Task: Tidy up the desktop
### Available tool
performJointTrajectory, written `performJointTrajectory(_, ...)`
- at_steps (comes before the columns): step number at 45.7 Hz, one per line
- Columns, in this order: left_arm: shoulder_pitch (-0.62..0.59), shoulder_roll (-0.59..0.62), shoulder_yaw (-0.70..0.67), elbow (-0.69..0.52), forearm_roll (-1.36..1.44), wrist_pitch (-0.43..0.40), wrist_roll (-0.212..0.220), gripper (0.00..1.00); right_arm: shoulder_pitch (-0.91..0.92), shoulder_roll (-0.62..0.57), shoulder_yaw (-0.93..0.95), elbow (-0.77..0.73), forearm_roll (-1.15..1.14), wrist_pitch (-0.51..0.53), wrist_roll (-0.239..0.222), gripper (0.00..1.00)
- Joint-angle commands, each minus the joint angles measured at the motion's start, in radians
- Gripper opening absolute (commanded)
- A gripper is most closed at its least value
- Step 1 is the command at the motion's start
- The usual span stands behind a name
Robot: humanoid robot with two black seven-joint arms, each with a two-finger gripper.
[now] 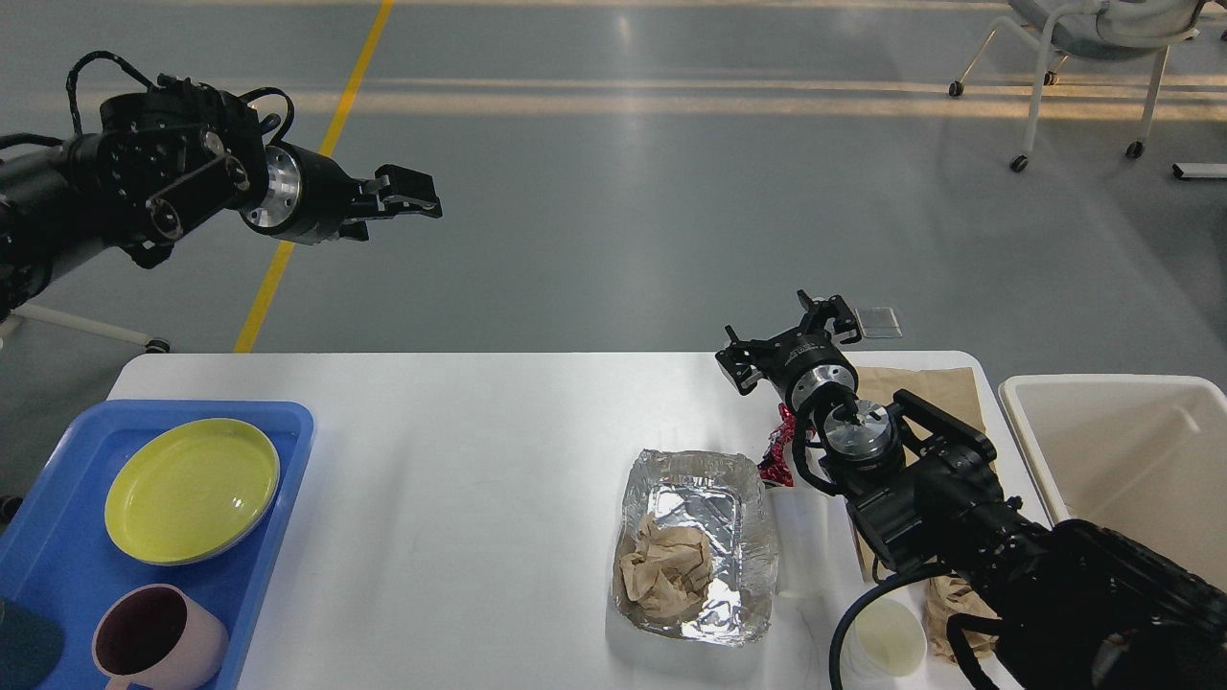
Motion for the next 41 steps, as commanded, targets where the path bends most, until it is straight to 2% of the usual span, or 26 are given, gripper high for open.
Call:
performJointTrajectory(1, 0.065, -0.001, -0.088, 0.002, 0.0, 0.216, 0.004, 0.97, -0.001, 0.0, -0.001, 0.0, 0.0, 0.0, 0.001, 1.0)
performJointTrajectory(7, 0.114, -0.001, -0.192, 0.045, -0.011, 0.274, 0.004, 0.97, -0.001, 0.0, -0.001, 0.0, 0.0, 0.0, 0.001, 1.0)
performJointTrajectory(16, 0.21, -0.025, -0.422, 0.172, -0.09, 0.28, 0.005, 0.97, 0.0, 0.0, 0.0, 0.0, 0.0, 0.0, -0.001, 1.0)
performJointTrajectory(32, 0.34, -0.021, -0.987, 0.229, -0.101, 0.285, 0.01, 0.97, -0.001, 0.0, -0.001, 0.0, 0.0, 0.0, -0.001, 1.0)
performJointTrajectory(41, 0.377, -0.01, -1.077, 0.241, -0.106, 0.312, 0.001, 0.97, 0.0, 0.0, -0.001, 0.0, 0.0, 0.0, -0.001, 1.0)
